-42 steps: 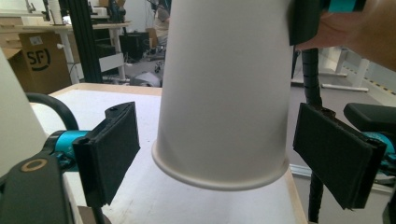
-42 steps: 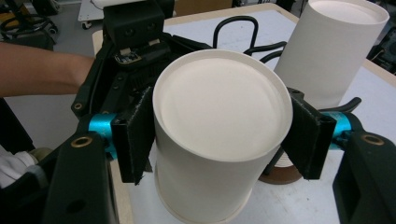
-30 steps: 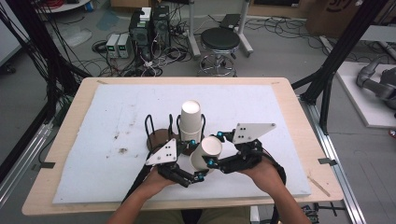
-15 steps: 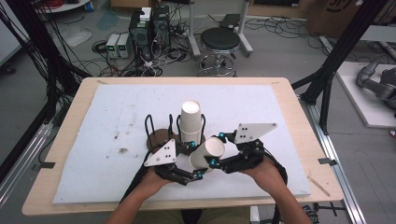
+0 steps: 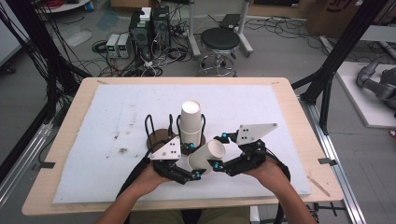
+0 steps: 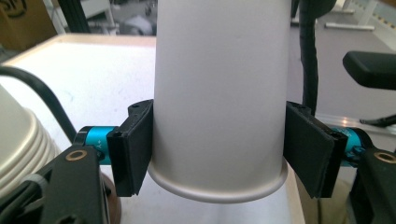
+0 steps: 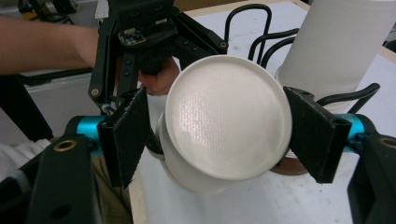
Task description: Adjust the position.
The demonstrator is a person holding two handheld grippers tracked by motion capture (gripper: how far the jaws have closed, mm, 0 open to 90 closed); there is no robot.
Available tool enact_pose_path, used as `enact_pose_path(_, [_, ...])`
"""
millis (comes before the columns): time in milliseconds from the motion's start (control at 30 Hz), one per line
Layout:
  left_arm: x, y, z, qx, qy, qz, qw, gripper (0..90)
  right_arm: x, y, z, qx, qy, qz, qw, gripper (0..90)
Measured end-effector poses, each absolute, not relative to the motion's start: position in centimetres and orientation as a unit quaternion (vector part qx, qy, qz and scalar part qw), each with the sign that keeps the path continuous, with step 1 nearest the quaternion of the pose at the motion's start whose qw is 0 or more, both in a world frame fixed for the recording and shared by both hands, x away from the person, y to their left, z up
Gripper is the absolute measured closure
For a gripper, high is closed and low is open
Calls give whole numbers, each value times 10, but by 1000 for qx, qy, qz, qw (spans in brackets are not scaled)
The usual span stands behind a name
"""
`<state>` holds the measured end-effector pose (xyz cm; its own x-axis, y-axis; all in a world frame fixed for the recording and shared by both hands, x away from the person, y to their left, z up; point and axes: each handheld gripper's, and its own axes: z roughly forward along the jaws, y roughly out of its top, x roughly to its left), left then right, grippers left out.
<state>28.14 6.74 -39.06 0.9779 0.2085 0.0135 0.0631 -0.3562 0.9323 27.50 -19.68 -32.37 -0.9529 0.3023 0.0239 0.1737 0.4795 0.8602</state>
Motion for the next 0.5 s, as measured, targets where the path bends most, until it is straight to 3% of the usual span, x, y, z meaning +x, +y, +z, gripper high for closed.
enact_pose_path(167, [285, 67, -387, 856, 80, 64, 507, 295, 277, -199, -319, 103, 871, 472, 89, 246])
enact_pose_path(500, [285, 67, -381, 877, 72, 64, 471, 298, 282, -183, -315, 41, 908, 407, 95, 245])
